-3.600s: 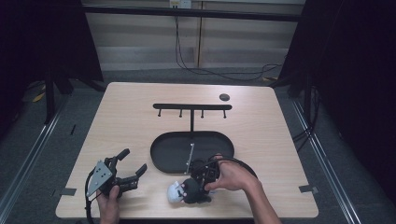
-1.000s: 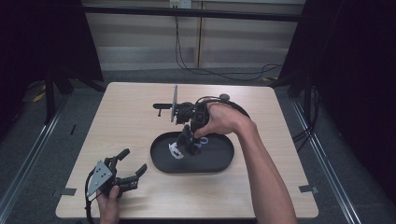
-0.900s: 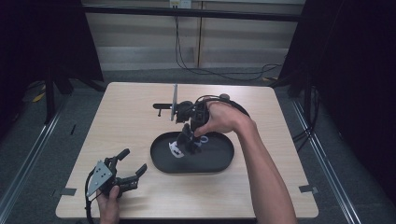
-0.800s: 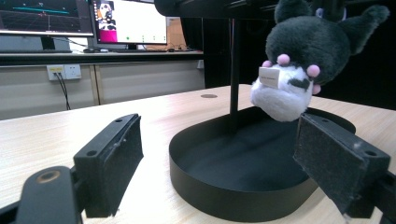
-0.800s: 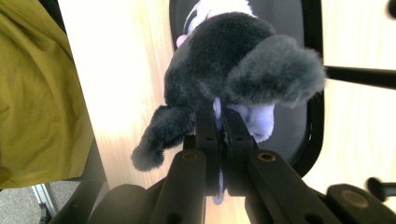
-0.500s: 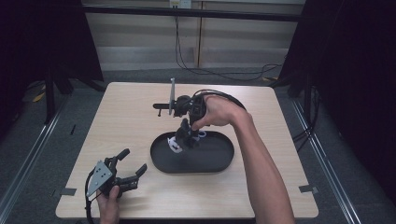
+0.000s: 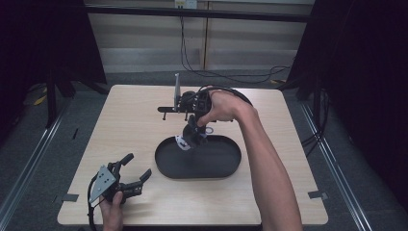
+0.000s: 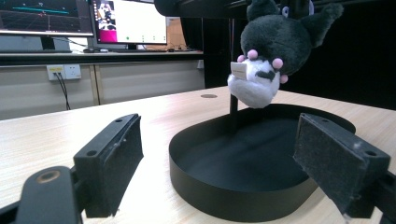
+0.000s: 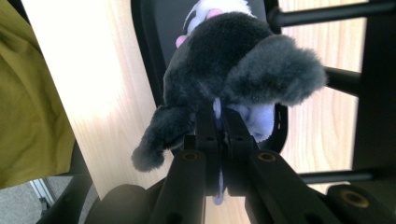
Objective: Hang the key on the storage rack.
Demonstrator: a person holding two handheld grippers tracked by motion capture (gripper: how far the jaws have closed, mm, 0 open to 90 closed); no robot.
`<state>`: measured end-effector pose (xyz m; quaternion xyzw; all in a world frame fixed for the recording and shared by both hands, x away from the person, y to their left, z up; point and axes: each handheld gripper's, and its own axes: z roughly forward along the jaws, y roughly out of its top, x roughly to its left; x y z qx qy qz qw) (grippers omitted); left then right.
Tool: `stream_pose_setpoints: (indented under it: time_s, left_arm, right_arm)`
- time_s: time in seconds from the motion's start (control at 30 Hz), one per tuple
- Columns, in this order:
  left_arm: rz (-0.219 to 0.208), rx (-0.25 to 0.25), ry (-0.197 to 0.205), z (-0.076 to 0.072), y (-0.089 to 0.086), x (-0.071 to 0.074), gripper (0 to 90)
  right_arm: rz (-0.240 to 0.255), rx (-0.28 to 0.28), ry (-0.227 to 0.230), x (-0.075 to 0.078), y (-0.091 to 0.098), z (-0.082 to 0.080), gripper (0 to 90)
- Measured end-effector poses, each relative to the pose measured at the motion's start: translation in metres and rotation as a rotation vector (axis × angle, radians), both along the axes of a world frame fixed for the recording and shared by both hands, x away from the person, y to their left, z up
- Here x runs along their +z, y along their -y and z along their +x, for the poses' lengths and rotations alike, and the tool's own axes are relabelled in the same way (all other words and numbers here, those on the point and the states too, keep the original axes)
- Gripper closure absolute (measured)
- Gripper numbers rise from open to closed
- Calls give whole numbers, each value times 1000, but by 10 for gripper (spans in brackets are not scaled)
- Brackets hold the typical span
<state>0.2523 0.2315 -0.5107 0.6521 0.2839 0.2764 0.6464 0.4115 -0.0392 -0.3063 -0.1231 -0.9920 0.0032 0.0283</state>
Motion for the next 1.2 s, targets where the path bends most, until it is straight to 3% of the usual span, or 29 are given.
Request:
stream_pose_setpoints:
  time_s: [0.1, 0.33, 0.53, 0.67, 0.87, 1.2]
  left_arm:
    - [-4, -2, -1, 0, 0, 0, 152]
    - [-3, 0, 0, 0, 0, 0, 152]
    - [-3, -4, 0, 0, 0, 0, 152]
    - [-4, -3, 1, 0, 0, 0, 152]
    - [-5, -3, -2, 0, 0, 0, 152]
    - [5, -4, 3, 0, 0, 0, 152]
  right_arm:
    - [-4, -10, 29, 3, 1, 4, 872]
    - [-8, -13, 30, 2, 0, 13, 871]
    - [15, -12, 0, 3, 2, 25, 871]
    - [-6, -17, 7, 1, 2, 28, 871]
    - [18, -20, 1, -1, 2, 33, 871]
    - [8, -20, -3, -5, 1, 40, 869]
